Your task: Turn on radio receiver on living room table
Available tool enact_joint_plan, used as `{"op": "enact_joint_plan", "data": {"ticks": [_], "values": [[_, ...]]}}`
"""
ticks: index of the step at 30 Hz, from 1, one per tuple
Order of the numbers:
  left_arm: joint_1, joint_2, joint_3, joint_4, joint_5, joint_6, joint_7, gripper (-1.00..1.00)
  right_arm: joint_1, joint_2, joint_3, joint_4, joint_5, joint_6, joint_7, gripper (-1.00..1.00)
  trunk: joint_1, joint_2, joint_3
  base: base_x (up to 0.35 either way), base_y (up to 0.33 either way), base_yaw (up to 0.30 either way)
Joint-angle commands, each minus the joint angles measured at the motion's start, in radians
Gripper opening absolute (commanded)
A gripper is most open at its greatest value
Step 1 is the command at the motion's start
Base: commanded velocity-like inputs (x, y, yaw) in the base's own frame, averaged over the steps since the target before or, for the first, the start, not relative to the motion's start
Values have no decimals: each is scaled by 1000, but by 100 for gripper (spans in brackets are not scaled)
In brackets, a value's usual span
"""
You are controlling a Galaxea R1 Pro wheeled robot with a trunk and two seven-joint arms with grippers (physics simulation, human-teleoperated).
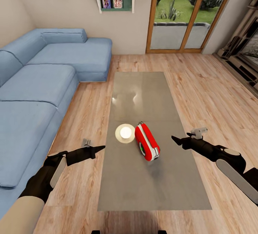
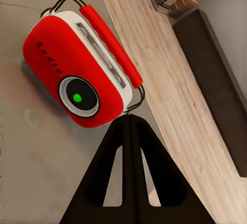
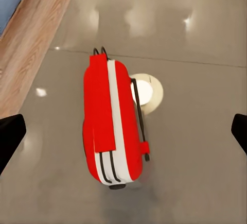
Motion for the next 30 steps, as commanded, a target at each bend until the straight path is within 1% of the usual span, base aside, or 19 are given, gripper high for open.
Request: {"op": "enact_joint_plan", "data": {"ticks": [1,4,9,10,11,12,14,16,18,19,20,21,23,24,25,26,27,29,30], "values": [[0,0,0,1,-3,0,0,-100,0,-1,0,0,0,0,-3,100,0,0,2,0,0,75],[0,-2,-1,18,-13,1,0,-100,0,-1,1,0,0,1,-17,100,0,0,6,0,0,76],[-1,2,-2,73,-20,0,-1,-100,1,-3,4,1,1,1,-73,100,0,0,14,0,0,82],[-1,3,-2,82,-21,-1,-2,-100,5,-3,4,1,2,1,-90,100,0,0,16,0,0,85],[0,9,-2,106,-21,-1,-2,-100,30,-4,5,1,5,1,-135,100,0,0,18,0,0,90],[0,10,-2,112,-22,-1,-2,-100,37,-4,5,1,6,1,-146,100,0,0,19,0,0,91],[0,13,-3,150,-33,-6,-2,-100,70,-3,5,3,6,0,-205,100,0,0,22,0,0,92],[0,14,-4,209,-74,-12,-2,-100,108,-2,6,5,5,-1,-270,100,0,0,26,0,0,93],[0,16,-3,316,-158,-19,-1,-100,153,-3,6,19,6,-2,-339,100,0,0,29,0,0,96],[0,20,-3,367,-187,-24,-1,-100,168,-3,6,41,6,-2,-362,100,0,0,30,0,0,99],[0,24,-3,403,-200,-39,0,-100,175,-3,7,63,9,-3,-375,100,0,0,32,0,0,99],[0,28,-2,467,-211,-82,0,-100,180,-1,8,103,15,-5,-391,100,0,0,34,0,0,99],[0,33,-2,540,-217,-139,0,-100,185,1,10,144,24,-8,-401,100,0,0,37,0,0,100],[0,36,-2,591,-219,-181,0,-100,189,2,13,168,31,-10,-405,100,0,0,38,0,0,101],[0,41,-2,691,-221,-261,0,-100,211,4,17,200,39,-13,-410,100,0,0,40,0,0,105],[0,43,-2,736,-221,-296,0,-100,227,4,18,208,41,-15,-411,100,0,0,41,0,0,107],[0,44,-2,777,-222,-325,1,-100,245,4,19,214,43,-17,-413,100,0,0,43,0,0,109],[0,47,-2,828,-222,-355,6,-100,273,5,19,221,44,-23,-420,100,0,0,46,0,0,110],[0,51,-3,880,-222,-375,19,-100,303,6,21,237,44,-38,-436,100,0,0,48,0,0,111]]}}
